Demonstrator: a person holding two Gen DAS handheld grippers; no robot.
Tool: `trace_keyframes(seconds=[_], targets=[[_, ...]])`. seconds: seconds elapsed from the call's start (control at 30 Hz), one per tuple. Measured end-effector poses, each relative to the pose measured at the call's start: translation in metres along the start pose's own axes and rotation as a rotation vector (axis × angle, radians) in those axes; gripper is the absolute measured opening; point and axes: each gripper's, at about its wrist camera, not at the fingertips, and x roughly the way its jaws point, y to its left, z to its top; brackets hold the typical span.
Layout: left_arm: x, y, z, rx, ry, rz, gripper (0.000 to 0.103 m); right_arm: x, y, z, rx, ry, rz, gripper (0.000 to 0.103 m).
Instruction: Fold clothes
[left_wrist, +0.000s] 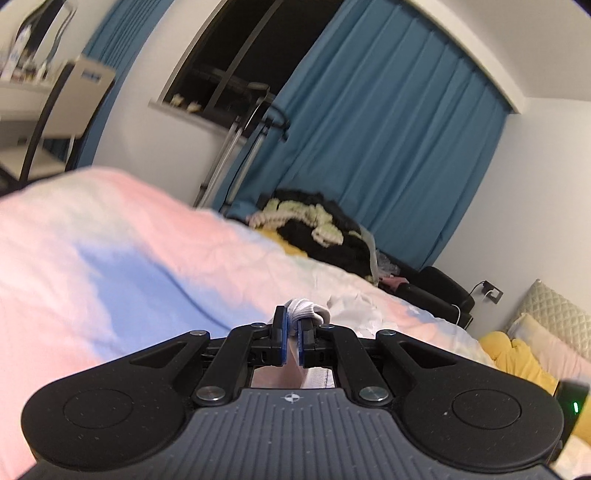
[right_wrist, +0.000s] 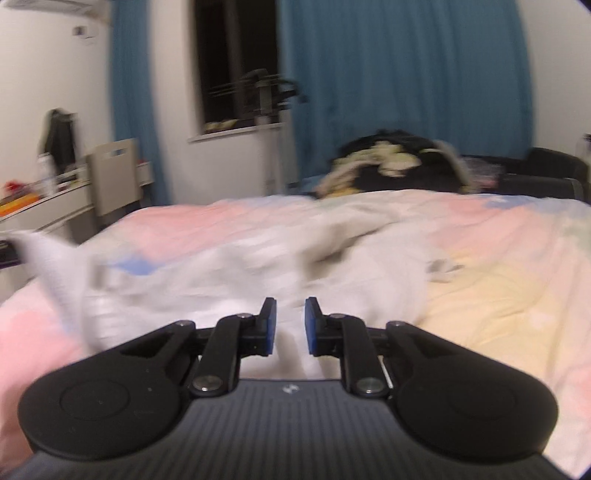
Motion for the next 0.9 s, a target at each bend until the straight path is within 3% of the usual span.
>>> trace_keyframes(seconds=[0.07, 0.13, 0.2, 0.3, 0.33, 0.4, 0.57, 0.63, 0.73, 0.9], targets=[[0.002, 0.004, -0.001, -0.018, 0.014, 0.001, 0.006, -0.004, 0.027, -0.003, -0.077, -0.016, 0.076, 0.021], [0.002, 0.005, -0.001, -0.001, 0.011, 0.012, 0.007, -0.011, 0.051, -0.010, -0.143, -0.028, 0.154, 0.038], [0.009, 0.004, 0.000, 0.012, 0.007, 0.023, 0.007, -0.007, 0.069, -0.017, -0.153, 0.027, 0.230, 0.051], [0.015, 0.004, -0.001, -0.004, 0.011, 0.031, 0.007, 0.004, 0.094, -0.032, -0.180, 0.124, 0.328, 0.053], [0.016, 0.006, 0.000, -0.012, 0.013, 0.031, 0.007, 0.010, 0.101, -0.039, -0.198, 0.158, 0.340, 0.053], [0.016, 0.006, -0.004, -0.016, 0.013, 0.031, 0.007, 0.024, 0.109, -0.049, -0.255, 0.171, 0.246, 0.053], [0.018, 0.003, -0.005, 0.008, 0.006, 0.040, 0.007, 0.048, 0.103, -0.049, -0.332, 0.122, 0.108, 0.049], [0.020, 0.001, -0.006, 0.024, 0.006, 0.054, 0.007, 0.048, 0.099, -0.044, -0.350, 0.093, 0.082, 0.024], [0.023, 0.000, -0.009, 0.044, 0.015, 0.081, 0.007, 0.034, 0.085, -0.028, -0.285, 0.075, 0.105, 0.005], [0.028, -0.001, -0.016, 0.073, 0.043, 0.119, 0.007, 0.008, 0.044, 0.002, -0.072, 0.071, 0.198, 0.002]])
